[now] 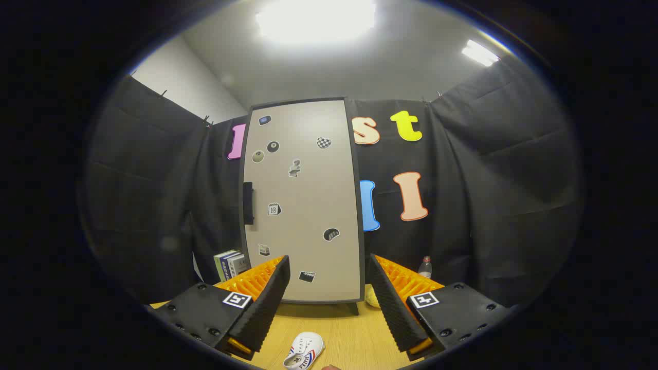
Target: Open the shoe cabinet door, grab the shoes and put them into the shoe cabinet, then close the shoe cabinet door.
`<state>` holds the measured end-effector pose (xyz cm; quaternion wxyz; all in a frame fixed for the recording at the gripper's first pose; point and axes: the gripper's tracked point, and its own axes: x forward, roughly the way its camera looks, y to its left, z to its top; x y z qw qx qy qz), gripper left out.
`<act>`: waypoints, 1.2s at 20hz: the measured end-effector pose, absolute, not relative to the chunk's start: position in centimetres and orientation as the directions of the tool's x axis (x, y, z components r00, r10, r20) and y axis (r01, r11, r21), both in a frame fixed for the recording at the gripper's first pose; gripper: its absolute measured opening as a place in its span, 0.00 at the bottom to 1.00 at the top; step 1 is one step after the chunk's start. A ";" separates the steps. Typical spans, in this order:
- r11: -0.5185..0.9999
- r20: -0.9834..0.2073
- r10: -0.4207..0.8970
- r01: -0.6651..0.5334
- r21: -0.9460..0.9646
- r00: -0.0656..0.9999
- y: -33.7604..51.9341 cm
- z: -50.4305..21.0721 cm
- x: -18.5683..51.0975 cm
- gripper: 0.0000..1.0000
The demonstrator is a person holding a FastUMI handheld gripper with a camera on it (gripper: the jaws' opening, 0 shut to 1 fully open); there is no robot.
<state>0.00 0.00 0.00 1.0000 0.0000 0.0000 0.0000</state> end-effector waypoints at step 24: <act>0.999 0.013 0.046 -0.046 -0.003 0.999 1.9 2.5 3.4 0.96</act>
